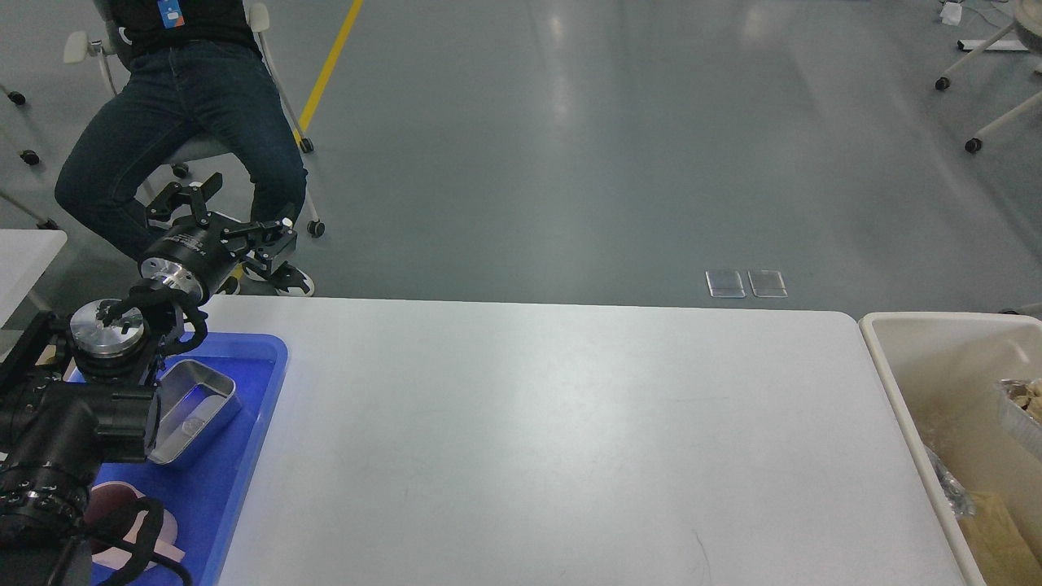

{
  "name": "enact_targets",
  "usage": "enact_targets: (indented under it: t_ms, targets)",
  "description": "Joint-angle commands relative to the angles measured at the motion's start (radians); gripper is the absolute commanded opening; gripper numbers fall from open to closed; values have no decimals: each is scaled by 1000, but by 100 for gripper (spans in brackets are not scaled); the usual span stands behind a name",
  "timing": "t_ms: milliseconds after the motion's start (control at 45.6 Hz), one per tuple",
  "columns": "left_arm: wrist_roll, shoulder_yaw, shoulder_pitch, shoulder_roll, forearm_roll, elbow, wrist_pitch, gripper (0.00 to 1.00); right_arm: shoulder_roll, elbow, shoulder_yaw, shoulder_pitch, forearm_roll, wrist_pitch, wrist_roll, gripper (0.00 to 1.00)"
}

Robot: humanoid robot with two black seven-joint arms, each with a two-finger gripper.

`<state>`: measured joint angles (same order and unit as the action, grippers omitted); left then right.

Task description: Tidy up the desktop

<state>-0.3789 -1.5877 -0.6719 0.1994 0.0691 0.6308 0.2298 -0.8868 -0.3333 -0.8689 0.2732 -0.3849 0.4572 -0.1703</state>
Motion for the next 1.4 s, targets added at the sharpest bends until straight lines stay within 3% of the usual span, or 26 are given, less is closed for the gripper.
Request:
enact_targets:
  t_ms: [0,219,285,329,701,1118,1249,1381]
  targets:
    - [0,0,0,3,0,-2,0,97,-1,0,-1,0,1,0,2,9]
    - [0,-2,8,-2,0,0,3,97,-12,0,-5,0,3,6,2,36]
    - [0,-3,9,0,0,0,6,97,-17,0,-5,0,4,11,0,59]
    - [0,-3,9,0,0,-2,10,97,-23,0,-5,0,4,14,0,100]
    - [3,-14,14,14,1,0,16,97,-69,-20,-10,35,4,101,0,100]
    - [3,-9,-51,83,3,0,22,97,-43,-73,-12,458,8,127,14,100]
    - [11,-5,-83,86,1,0,36,97,46,-93,-33,566,26,126,12,100]
    - [11,0,-89,84,1,-2,43,97,251,-75,-188,604,185,120,0,100]
